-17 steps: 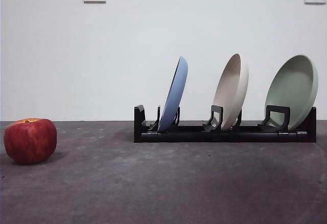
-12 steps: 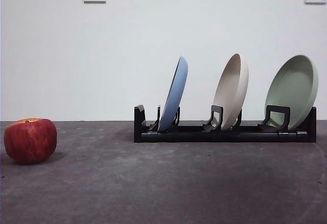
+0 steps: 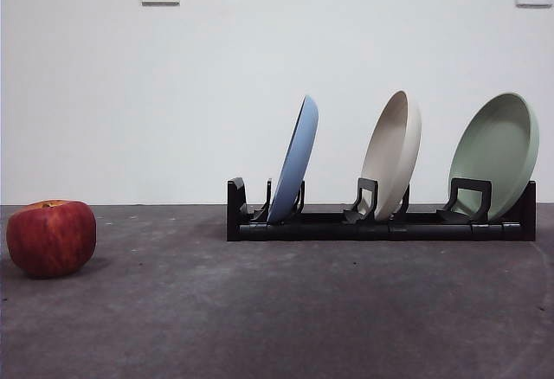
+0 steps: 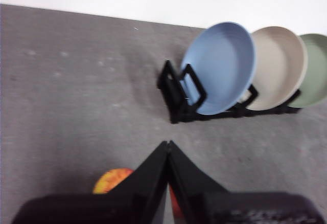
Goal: Take the blue plate from the plate rack,put the plate on the table,take the apple from the table,put the apple in the plate
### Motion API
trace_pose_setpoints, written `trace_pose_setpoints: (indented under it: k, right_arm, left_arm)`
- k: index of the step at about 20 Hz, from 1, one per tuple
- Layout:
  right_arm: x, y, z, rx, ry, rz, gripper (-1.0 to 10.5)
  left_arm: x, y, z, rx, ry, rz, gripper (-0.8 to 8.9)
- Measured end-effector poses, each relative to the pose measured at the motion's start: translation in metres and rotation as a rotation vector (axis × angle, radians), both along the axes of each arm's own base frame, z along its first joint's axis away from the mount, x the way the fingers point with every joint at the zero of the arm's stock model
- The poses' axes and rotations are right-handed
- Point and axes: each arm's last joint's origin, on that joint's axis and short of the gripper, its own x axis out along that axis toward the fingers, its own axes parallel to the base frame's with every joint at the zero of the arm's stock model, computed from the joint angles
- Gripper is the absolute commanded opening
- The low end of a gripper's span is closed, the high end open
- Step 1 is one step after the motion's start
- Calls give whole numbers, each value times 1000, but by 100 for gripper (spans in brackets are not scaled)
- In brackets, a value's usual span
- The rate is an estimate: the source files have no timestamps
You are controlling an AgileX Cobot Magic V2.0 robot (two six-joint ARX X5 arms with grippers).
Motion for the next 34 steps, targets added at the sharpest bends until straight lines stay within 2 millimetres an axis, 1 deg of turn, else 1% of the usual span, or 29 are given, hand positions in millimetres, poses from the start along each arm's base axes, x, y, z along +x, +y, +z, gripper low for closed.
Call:
trace_pose_setpoints:
  k: [2, 6, 9, 12, 15, 19, 21, 24, 28, 32, 33, 34]
  right_arm:
    - [3, 0, 5, 4, 46, 2, -1]
    - [11, 0, 15, 22, 196, 32, -1]
    - [19, 3, 19, 39, 257, 151, -1]
    - [27, 6, 16, 85, 296, 278, -1]
    - [34, 8, 12, 149, 325, 359, -1]
    - [42, 8, 6, 164, 402, 391, -1]
    - [43, 8, 3, 161, 440, 402, -1]
    - [46, 8, 1, 162, 451, 403, -1]
    - [47, 8, 2, 160, 443, 404, -1]
    - [49, 8, 3, 152, 415, 405, -1]
    - [51, 8, 4, 146, 393, 406, -1]
    - [53, 8, 5, 140, 372, 407, -1]
  left_arm:
    - [8, -1, 4, -15, 33, -28, -4]
    - [30, -4, 10, -68, 158, -124, -5]
    - [53, -5, 24, -96, 249, -159, -5]
    - [79, -6, 35, -121, 342, -188, -5]
    - [106, -16, 43, -115, 420, -226, -5]
    - [140, -38, 52, -88, 468, -307, -5]
    - [157, -54, 55, -72, 498, -353, -5]
    - [184, -81, 56, -48, 531, -422, -5]
    - [219, -116, 49, -26, 557, -491, -4]
    - [247, -140, 36, -3, 574, -497, 1]
    - [252, -144, 33, -8, 573, -497, 24]
    - [258, -148, 31, -16, 560, -494, 101]
